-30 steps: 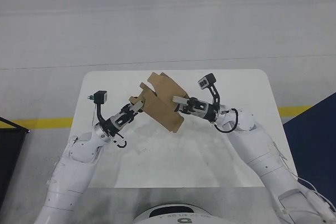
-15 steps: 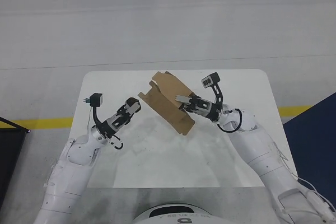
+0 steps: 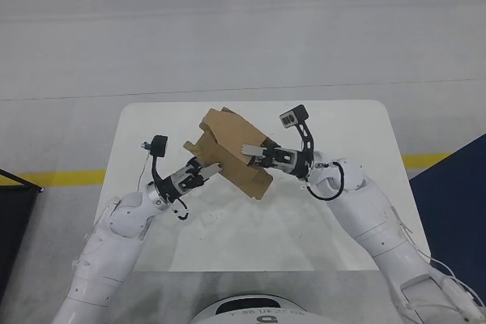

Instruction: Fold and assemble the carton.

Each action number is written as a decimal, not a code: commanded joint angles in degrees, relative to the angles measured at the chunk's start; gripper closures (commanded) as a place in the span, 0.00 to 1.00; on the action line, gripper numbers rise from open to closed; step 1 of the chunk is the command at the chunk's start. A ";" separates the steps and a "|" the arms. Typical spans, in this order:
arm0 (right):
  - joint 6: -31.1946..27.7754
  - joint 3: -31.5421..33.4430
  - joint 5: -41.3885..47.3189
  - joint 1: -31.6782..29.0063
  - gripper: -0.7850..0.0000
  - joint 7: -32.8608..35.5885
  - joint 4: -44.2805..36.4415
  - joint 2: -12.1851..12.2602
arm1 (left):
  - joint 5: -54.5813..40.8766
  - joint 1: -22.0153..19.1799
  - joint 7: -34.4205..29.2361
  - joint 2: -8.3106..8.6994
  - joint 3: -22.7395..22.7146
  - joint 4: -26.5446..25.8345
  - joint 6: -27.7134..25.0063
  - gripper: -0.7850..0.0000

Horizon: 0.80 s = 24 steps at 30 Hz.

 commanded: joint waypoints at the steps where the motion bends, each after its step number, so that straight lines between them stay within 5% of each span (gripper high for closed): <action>1: 0.72 -0.38 0.94 -0.15 1.00 1.66 -0.30 -0.02 | 0.99 -0.25 0.66 -0.07 0.42 0.05 0.44 0.00; 15: 2.35 0.02 4.84 -0.13 1.00 6.26 1.26 -0.06 | 5.84 -0.87 5.12 -0.12 0.50 0.60 1.89 0.00; 24: 2.35 0.02 4.84 -0.13 1.00 6.26 1.26 -0.06 | 5.60 2.81 6.82 1.04 -6.06 0.39 1.79 0.00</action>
